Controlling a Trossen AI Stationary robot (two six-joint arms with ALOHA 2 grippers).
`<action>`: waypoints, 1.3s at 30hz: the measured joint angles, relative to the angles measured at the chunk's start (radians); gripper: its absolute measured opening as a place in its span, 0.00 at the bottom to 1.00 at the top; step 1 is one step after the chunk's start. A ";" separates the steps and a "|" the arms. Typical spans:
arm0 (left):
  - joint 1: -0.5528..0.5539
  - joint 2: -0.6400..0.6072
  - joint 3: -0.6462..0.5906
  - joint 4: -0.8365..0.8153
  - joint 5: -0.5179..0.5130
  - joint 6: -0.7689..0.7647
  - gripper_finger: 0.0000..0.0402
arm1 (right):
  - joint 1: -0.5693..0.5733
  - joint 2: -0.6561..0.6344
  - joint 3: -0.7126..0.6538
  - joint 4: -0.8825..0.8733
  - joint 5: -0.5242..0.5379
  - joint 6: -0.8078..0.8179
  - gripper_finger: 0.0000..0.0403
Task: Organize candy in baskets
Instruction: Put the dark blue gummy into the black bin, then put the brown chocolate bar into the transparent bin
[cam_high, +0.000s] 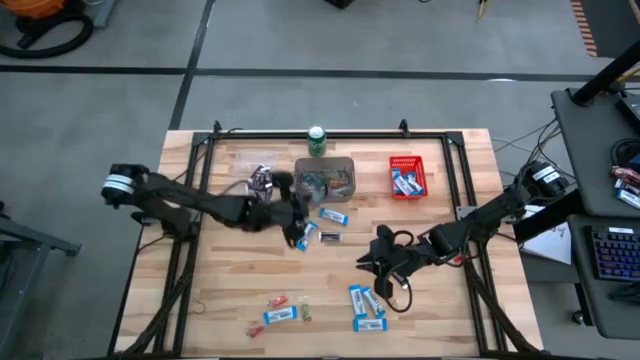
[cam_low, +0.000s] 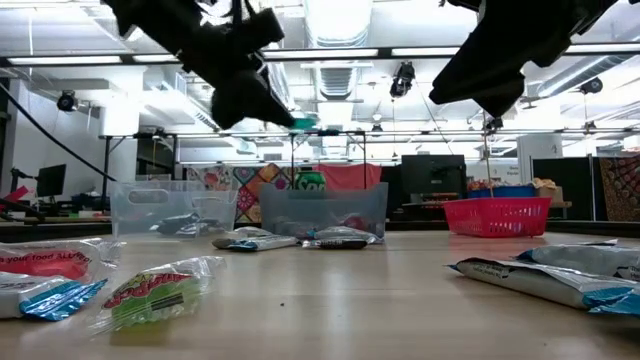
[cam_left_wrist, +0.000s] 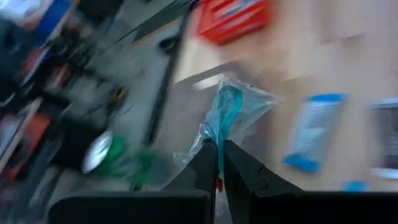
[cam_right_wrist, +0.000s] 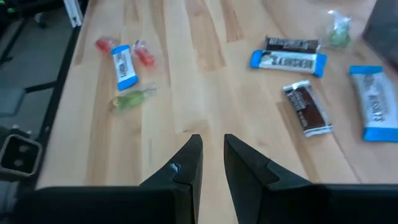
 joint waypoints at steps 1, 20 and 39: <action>0.032 -0.008 0.000 -0.015 0.000 -0.016 0.00 | -0.002 0.000 0.000 0.000 0.002 -0.008 0.15; 0.274 0.096 0.000 -0.006 0.214 -0.229 0.11 | -0.051 0.000 0.000 -0.024 0.003 -0.015 0.15; 0.169 0.036 0.000 -0.026 0.214 -0.184 0.42 | -0.051 0.000 0.000 -0.024 0.003 -0.008 0.15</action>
